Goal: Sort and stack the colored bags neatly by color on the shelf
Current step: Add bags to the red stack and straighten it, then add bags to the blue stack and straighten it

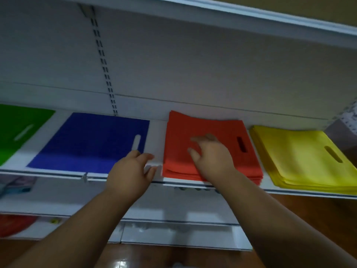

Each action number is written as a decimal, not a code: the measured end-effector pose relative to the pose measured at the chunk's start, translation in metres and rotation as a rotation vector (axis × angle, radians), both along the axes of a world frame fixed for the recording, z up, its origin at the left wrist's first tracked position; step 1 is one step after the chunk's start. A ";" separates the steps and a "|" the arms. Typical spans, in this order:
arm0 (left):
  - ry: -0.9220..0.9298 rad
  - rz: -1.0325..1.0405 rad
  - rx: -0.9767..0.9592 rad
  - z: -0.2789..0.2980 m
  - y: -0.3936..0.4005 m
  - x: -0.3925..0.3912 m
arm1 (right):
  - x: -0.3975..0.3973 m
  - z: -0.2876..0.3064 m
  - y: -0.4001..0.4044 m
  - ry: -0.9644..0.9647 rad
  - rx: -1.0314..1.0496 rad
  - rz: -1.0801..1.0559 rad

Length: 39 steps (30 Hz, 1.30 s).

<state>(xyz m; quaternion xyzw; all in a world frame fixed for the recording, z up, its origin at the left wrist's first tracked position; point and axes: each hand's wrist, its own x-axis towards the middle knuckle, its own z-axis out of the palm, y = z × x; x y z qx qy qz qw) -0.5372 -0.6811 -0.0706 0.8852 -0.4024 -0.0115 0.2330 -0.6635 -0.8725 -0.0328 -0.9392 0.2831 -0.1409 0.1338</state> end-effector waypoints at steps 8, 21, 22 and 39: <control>0.147 0.256 -0.108 0.007 0.207 0.074 | 0.134 0.015 0.188 -0.162 0.106 0.386; 0.124 0.723 -0.227 0.007 0.483 0.180 | 0.327 0.019 0.444 -0.286 0.324 0.687; 0.147 0.741 -0.258 0.004 0.488 0.192 | 0.342 0.018 0.450 -0.261 0.322 0.701; 0.636 0.752 -0.650 -0.008 0.557 0.409 | 0.593 -0.017 0.541 0.290 0.397 0.723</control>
